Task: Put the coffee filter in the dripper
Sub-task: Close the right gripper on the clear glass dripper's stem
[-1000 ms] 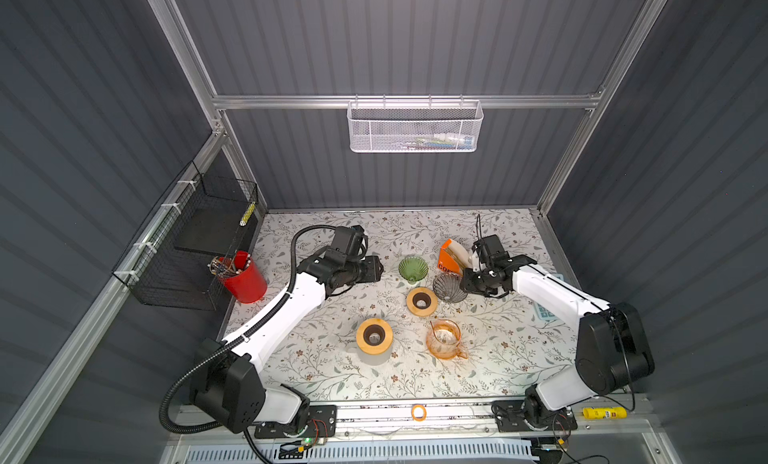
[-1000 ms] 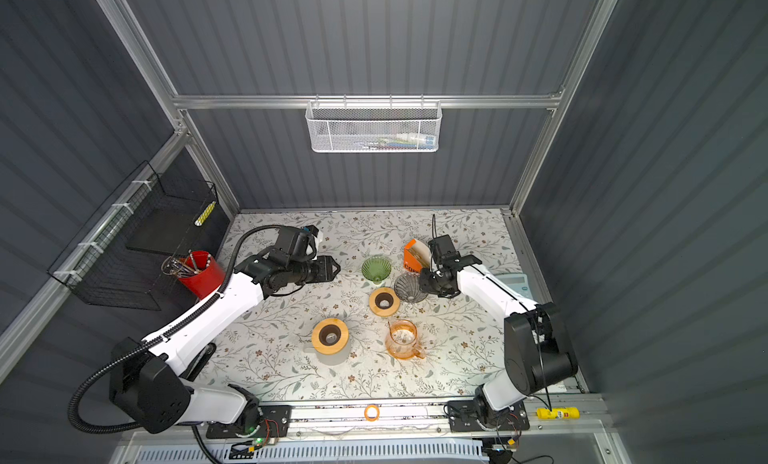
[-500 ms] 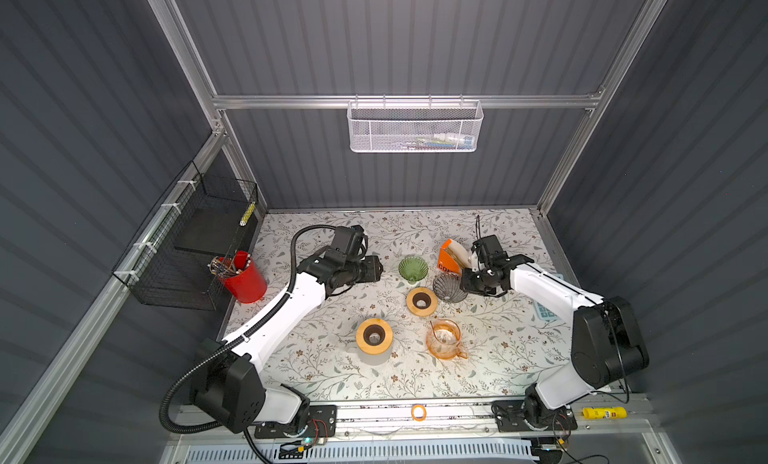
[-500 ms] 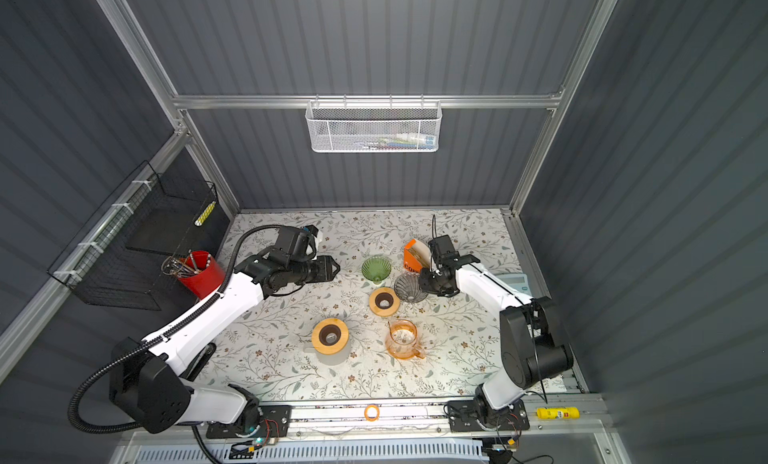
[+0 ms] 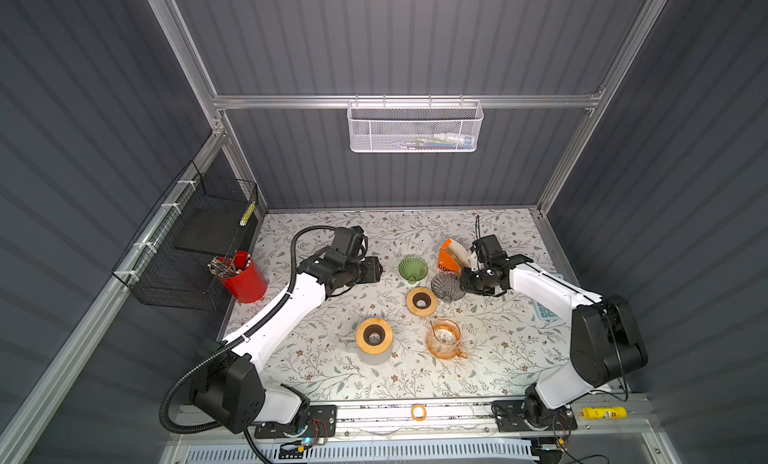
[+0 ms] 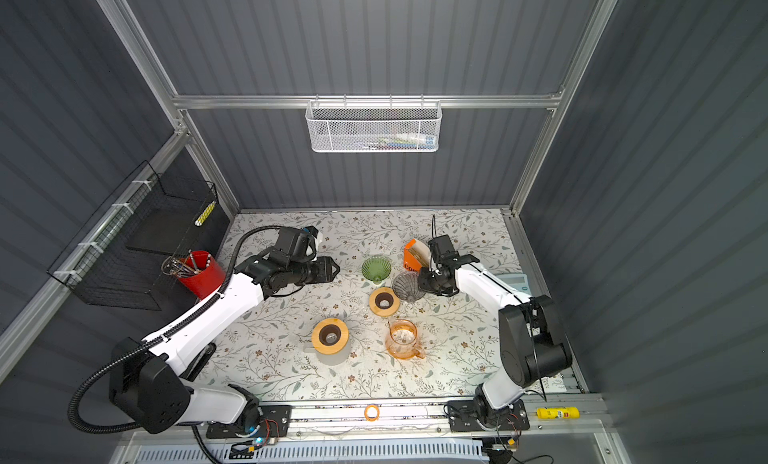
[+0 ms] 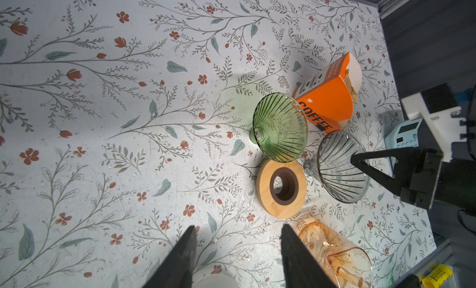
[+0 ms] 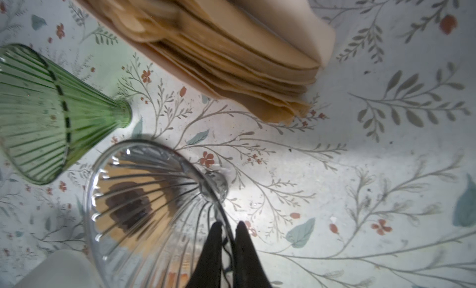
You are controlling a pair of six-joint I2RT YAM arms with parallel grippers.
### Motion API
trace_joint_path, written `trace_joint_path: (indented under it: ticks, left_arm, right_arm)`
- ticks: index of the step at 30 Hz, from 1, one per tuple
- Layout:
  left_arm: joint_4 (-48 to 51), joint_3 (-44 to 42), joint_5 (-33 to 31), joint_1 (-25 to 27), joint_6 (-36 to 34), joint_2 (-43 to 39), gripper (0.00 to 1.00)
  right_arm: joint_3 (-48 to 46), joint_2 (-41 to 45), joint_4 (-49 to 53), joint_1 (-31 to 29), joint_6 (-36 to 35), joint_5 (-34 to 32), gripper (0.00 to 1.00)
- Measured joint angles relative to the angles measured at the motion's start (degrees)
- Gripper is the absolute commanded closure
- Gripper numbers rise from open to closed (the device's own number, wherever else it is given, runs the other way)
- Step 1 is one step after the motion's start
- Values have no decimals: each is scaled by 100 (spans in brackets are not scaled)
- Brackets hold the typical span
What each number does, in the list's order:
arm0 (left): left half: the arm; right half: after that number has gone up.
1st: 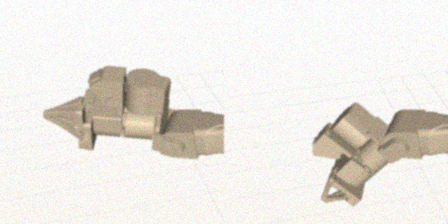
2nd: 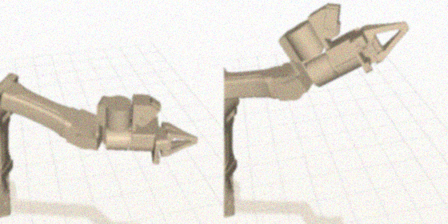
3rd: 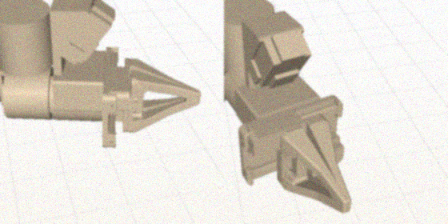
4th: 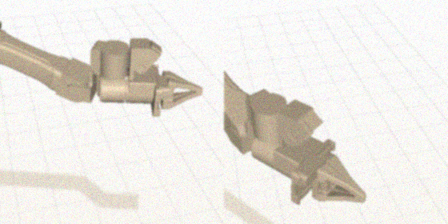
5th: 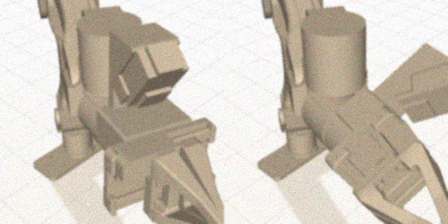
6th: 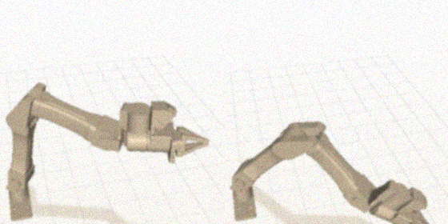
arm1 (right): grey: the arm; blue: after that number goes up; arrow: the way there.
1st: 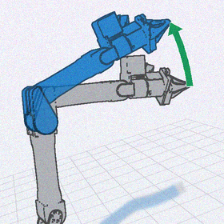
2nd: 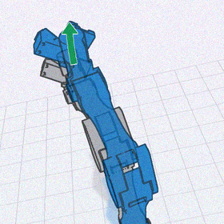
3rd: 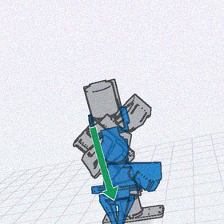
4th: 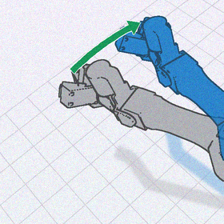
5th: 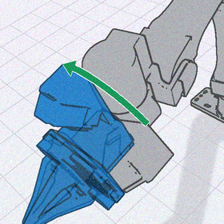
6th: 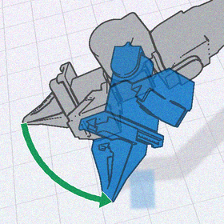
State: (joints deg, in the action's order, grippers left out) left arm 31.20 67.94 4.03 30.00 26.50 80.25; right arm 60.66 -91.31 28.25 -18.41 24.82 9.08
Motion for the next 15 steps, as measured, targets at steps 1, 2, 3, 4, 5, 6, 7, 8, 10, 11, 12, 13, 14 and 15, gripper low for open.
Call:
trace_joint_path:
  ticks: [1,2,3,4,5,6,7,8,10,11,12,13,14,15]
  left_arm:
    - [0,-17,-2,0,0,-2,46]
    - [7,-20,-4,0,0,-4,46]
    - [0,-24,-15,0,0,-11,46]
    - [0,-26,-17,0,0,-22,46]
    - [0,-31,-20,0,0,-33,46]
    - [0,-35,-20,0,0,-52,46]
    - [0,-42,-20,0,0,-68,46]
    - [0,-50,-20,0,0,-85,46]
    - [0,-52,-20,0,0,-114,46]
    - [0,-52,-20,0,0,-125,46]
    - [2,-52,-20,0,0,-140,46]
    - [0,-52,-20,0,0,-157,47]
    - [2,-52,-20,0,2,-175,47]
    - [2,-52,-20,0,0,-192,47]
  right_arm:
    - [39,7,-50,-2,11,37,98]
    - [50,7,-63,-13,15,13,100]
    - [50,7,-59,-9,26,15,100]
    - [50,7,-46,-2,26,20,100]
    - [50,7,-39,2,28,17,100]
    - [50,9,-39,4,28,17,100]
    - [50,9,-37,4,28,17,100]
    - [50,13,-33,4,28,17,100]
    - [50,33,2,4,28,17,100]
    - [50,52,33,4,26,17,100]
    - [50,81,81,4,26,13,100]
    - [50,114,131,4,26,13,100]
    - [50,153,179,4,26,11,100]
    - [48,221,240,4,26,4,100]
